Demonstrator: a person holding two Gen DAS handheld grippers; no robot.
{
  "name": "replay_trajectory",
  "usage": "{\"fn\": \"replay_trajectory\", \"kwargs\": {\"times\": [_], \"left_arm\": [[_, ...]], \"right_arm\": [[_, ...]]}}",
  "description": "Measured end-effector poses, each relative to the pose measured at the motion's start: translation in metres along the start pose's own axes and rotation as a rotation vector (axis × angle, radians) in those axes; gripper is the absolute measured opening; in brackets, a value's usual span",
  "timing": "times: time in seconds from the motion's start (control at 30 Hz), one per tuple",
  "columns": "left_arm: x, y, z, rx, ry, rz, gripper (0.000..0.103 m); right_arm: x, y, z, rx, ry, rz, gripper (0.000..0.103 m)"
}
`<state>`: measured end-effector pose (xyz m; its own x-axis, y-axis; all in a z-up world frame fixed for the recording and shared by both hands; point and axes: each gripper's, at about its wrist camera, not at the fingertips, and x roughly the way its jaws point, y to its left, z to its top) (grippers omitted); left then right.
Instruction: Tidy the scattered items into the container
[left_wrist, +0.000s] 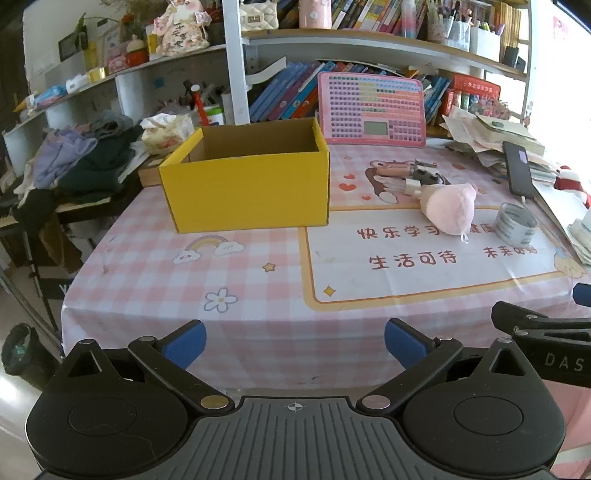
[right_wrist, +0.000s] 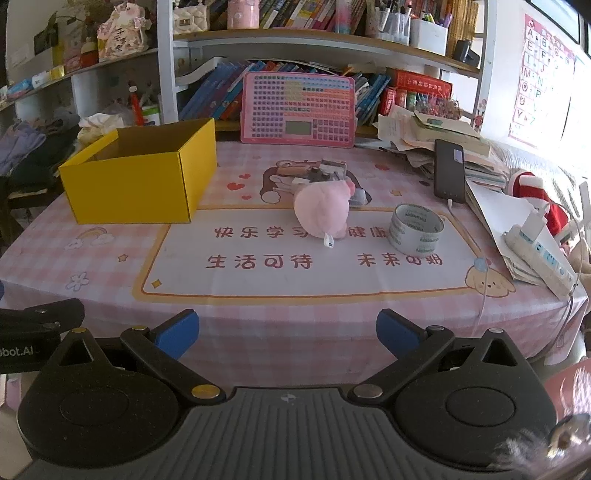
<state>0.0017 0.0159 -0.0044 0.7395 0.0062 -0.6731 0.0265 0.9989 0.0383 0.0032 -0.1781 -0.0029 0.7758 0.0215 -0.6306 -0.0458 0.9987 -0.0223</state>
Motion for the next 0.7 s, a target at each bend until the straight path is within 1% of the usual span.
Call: {"fn": "replay_trajectory", "kwargs": {"times": [0.7], "left_arm": [[-0.004,0.011,-0.001,-0.021,-0.017,0.008,0.103]], "right_arm": [[0.000,0.009,0.001,-0.004,-0.001,-0.009,0.103]]}}
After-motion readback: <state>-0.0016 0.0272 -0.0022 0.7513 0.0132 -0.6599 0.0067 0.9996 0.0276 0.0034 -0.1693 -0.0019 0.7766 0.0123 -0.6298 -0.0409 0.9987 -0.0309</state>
